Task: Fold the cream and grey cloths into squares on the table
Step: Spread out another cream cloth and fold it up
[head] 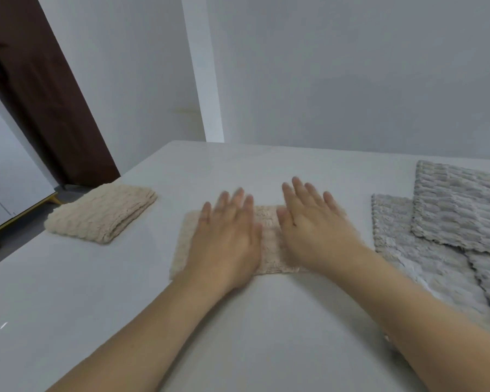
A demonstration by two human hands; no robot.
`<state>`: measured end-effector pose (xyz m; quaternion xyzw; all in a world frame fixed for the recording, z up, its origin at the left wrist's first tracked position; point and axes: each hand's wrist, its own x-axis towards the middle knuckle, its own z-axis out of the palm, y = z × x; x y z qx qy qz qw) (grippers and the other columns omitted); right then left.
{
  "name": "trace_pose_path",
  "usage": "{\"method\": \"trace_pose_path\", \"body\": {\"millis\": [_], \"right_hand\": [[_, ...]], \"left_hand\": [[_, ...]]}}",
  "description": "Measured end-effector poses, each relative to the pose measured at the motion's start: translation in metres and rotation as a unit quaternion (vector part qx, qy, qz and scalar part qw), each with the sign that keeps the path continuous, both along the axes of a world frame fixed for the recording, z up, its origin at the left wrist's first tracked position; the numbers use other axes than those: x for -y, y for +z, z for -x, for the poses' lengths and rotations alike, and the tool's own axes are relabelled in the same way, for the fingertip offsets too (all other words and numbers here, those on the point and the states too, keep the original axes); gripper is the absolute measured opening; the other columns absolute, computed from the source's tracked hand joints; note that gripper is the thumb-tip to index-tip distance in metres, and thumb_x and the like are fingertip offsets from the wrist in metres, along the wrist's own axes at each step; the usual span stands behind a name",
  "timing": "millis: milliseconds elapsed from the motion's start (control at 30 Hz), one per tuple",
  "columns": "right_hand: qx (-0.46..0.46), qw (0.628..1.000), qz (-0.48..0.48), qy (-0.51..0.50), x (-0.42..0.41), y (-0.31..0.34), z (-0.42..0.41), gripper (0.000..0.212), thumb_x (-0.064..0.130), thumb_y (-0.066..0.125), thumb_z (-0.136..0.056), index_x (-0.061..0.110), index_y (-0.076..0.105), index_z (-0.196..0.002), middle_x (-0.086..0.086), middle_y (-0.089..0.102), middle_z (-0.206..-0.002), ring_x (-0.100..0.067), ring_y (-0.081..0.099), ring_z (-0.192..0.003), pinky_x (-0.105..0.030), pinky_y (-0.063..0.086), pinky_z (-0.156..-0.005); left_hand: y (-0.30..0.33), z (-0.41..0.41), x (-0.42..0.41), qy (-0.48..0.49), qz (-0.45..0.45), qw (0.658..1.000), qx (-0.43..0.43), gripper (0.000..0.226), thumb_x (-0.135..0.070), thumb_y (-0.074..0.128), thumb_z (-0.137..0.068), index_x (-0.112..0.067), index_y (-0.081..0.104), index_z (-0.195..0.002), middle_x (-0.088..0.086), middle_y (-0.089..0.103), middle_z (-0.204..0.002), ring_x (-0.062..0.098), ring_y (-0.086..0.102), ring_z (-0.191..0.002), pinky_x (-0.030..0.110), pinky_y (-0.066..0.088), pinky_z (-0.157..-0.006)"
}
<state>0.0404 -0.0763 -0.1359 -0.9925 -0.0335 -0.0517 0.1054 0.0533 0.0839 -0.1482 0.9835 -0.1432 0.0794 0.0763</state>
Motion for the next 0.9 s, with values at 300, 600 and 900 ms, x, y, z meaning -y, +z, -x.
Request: {"method": "trace_pose_path", "body": {"millis": [300, 600, 900], "right_hand": [[-0.093, 0.987, 0.059, -0.116, 0.042, -0.004, -0.007, 0.061, 0.040, 0.009, -0.101, 0.012, 0.001, -0.155, -0.005, -0.006, -0.163, -0.021, -0.008, -0.149, -0.043, -0.006, -0.120], [-0.083, 0.996, 0.036, 0.025, 0.003, -0.014, 0.008, 0.059, 0.042, 0.008, -0.102, 0.021, -0.004, -0.155, 0.001, -0.012, -0.162, -0.016, -0.012, -0.148, -0.040, -0.006, -0.120], [-0.076, 0.975, 0.187, -0.097, 0.001, 0.027, 0.022, 0.054, 0.042, 0.026, -0.097, 0.008, 0.040, -0.137, -0.015, 0.034, -0.137, -0.033, 0.028, -0.128, -0.049, 0.029, -0.104]], "left_hand": [[-0.002, -0.032, -0.058, 0.132, -0.020, 0.984, -0.115, 0.062, -0.044, 0.007, -0.101, -0.020, 0.000, -0.158, -0.003, -0.004, -0.165, 0.018, -0.006, -0.151, 0.047, -0.006, -0.121], [-0.006, -0.024, -0.028, -0.028, -0.037, 0.990, -0.133, 0.055, -0.048, 0.007, -0.102, -0.038, -0.005, -0.155, -0.013, -0.011, -0.163, 0.009, -0.012, -0.149, 0.042, -0.006, -0.122], [0.008, -0.044, -0.055, 0.041, -0.060, 0.976, -0.205, 0.055, -0.047, 0.007, -0.102, -0.037, -0.005, -0.155, -0.010, -0.011, -0.164, 0.015, -0.010, -0.151, 0.043, -0.002, -0.122]]}}
